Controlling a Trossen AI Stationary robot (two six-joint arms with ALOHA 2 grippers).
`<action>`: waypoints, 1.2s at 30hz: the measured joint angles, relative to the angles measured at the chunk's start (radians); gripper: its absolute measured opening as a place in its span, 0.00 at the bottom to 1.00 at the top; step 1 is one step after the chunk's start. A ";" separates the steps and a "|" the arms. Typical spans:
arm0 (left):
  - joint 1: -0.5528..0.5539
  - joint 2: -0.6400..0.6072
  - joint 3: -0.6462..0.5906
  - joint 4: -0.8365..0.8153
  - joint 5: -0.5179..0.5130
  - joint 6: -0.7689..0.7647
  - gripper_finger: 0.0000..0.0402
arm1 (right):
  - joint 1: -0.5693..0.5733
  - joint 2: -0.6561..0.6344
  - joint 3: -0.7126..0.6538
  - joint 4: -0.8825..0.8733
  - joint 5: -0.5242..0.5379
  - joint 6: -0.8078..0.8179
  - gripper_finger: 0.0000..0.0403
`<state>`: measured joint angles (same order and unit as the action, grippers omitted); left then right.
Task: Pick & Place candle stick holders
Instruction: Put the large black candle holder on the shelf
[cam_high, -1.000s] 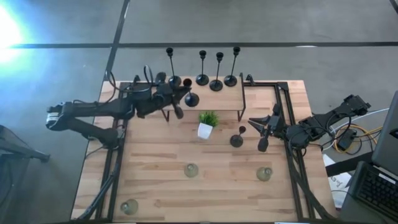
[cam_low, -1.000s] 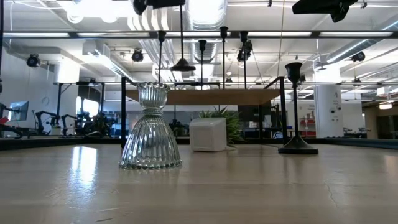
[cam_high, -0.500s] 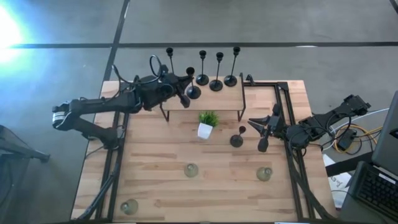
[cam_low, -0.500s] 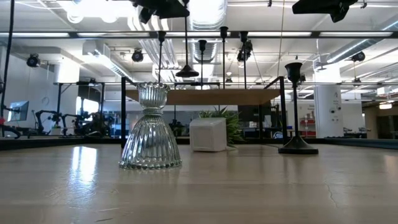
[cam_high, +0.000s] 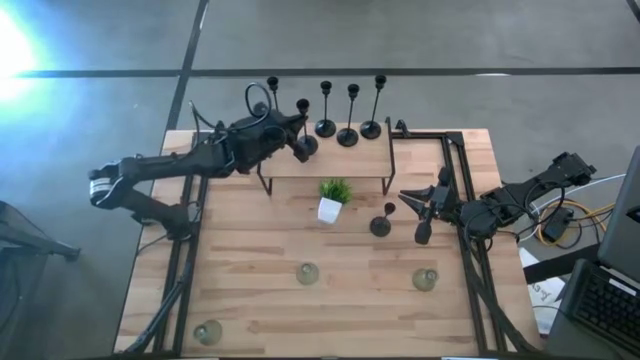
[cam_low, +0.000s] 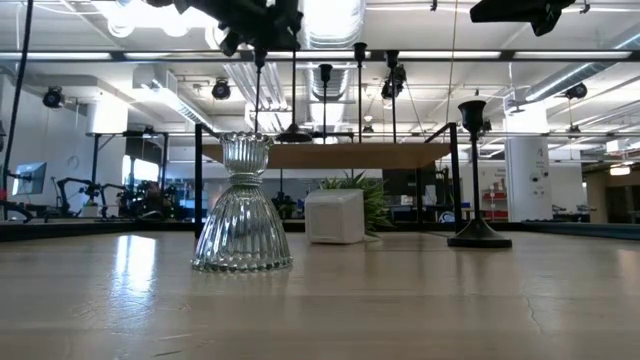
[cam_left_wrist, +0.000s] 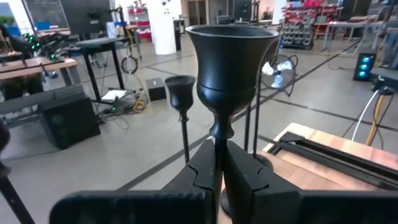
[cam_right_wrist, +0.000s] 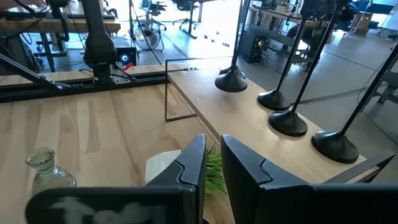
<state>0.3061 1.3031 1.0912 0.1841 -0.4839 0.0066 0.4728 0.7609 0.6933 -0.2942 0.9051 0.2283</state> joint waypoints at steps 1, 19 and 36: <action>0.004 0.006 0.000 0.000 0.000 -0.002 0.04 | 0.000 0.000 0.000 0.000 0.000 0.000 0.11; 0.065 0.047 0.002 0.025 -0.008 -0.027 0.04 | 0.000 0.000 0.000 0.000 0.000 0.000 0.11; 0.094 0.047 0.002 0.023 0.007 -0.033 0.04 | 0.000 0.000 0.000 0.000 0.000 0.000 0.11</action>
<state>0.4005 1.3502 1.0927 0.2067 -0.4770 -0.0267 0.4731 0.7609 0.6933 -0.2943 0.9054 0.2283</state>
